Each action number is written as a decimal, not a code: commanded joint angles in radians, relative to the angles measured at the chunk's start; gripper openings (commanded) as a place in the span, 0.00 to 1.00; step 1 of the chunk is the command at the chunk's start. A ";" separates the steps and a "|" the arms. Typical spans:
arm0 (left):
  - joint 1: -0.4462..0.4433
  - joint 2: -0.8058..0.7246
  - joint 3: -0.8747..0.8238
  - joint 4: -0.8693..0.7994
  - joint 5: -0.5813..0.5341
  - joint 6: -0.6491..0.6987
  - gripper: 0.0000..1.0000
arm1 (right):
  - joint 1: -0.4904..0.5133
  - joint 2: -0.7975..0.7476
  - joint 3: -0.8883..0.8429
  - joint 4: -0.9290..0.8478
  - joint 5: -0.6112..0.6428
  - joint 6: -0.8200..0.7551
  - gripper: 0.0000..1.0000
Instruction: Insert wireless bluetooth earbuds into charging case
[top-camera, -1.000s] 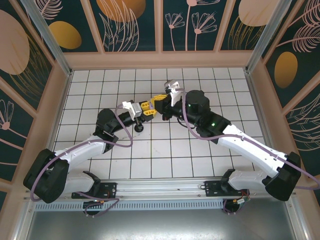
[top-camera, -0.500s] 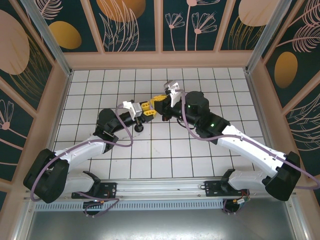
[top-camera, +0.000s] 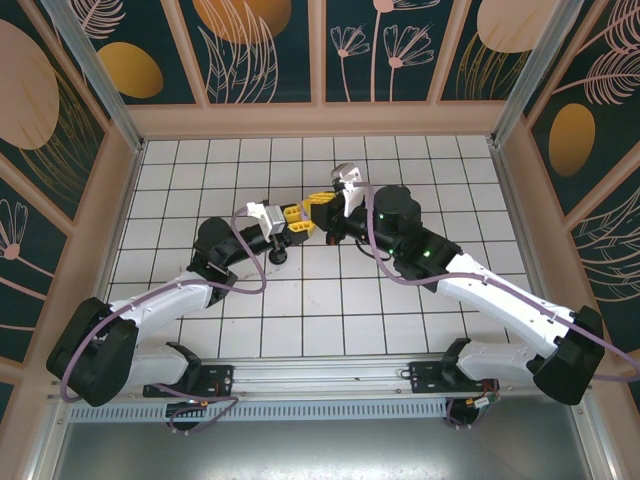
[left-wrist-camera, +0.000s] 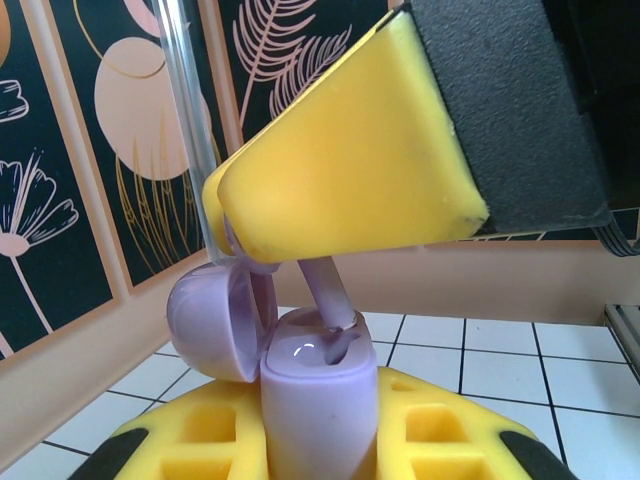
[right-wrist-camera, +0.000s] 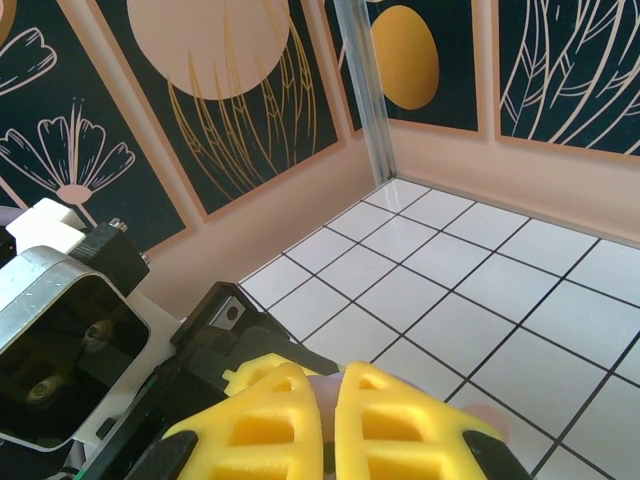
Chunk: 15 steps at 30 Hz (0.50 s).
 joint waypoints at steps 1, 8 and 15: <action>-0.005 -0.037 0.040 0.109 0.015 -0.018 0.00 | 0.002 0.033 -0.038 -0.048 0.028 -0.015 0.07; -0.005 -0.050 0.042 0.116 0.014 -0.030 0.00 | 0.013 0.057 -0.059 -0.052 0.057 -0.054 0.07; -0.005 -0.055 0.044 0.122 0.003 -0.034 0.00 | 0.012 0.049 -0.075 -0.054 0.067 -0.055 0.06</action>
